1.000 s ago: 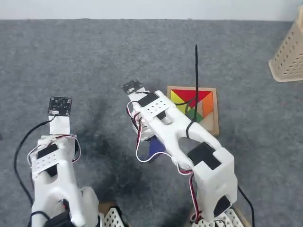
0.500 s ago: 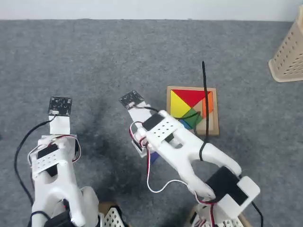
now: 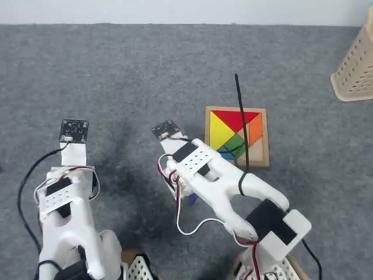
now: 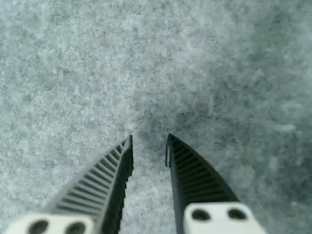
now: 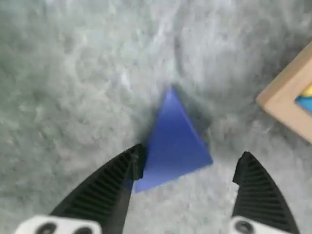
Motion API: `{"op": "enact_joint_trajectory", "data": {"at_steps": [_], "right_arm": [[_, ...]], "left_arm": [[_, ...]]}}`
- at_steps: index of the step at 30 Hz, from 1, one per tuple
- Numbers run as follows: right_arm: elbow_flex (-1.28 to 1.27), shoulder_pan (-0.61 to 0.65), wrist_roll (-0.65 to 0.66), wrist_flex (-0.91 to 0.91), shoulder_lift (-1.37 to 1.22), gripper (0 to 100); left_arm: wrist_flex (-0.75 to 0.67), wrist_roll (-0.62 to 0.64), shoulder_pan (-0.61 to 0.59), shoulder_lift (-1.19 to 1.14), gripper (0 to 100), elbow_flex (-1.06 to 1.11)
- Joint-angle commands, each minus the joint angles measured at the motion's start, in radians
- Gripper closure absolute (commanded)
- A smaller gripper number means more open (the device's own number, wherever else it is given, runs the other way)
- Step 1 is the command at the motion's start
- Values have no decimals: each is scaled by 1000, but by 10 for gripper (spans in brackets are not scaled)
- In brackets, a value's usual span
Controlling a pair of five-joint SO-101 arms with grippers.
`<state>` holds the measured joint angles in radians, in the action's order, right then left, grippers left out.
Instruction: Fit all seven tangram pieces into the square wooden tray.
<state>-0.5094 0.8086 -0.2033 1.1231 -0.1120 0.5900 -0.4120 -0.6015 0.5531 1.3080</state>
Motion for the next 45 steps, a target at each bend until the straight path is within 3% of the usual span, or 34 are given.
{"op": "enact_joint_trajectory", "data": {"at_steps": [1,8,18,22,25,39,45], "right_arm": [[80,7,-20,110,5,703],[94,4,-18,76,4,846],[94,-7,-9,44,4,761],[94,-33,137,51,4,726],[97,-47,164,31,4,716],[101,-50,163,-27,-87,719],[100,-50,160,-19,-87,840]], "left_arm": [[-12,-3,0,0,894,-41],[-12,-3,0,0,894,-41],[-12,-3,0,0,894,-41],[-11,-3,0,0,894,-41],[-11,-3,0,0,894,-41],[-11,-3,0,0,894,-41],[-11,-3,0,0,894,-41]]}}
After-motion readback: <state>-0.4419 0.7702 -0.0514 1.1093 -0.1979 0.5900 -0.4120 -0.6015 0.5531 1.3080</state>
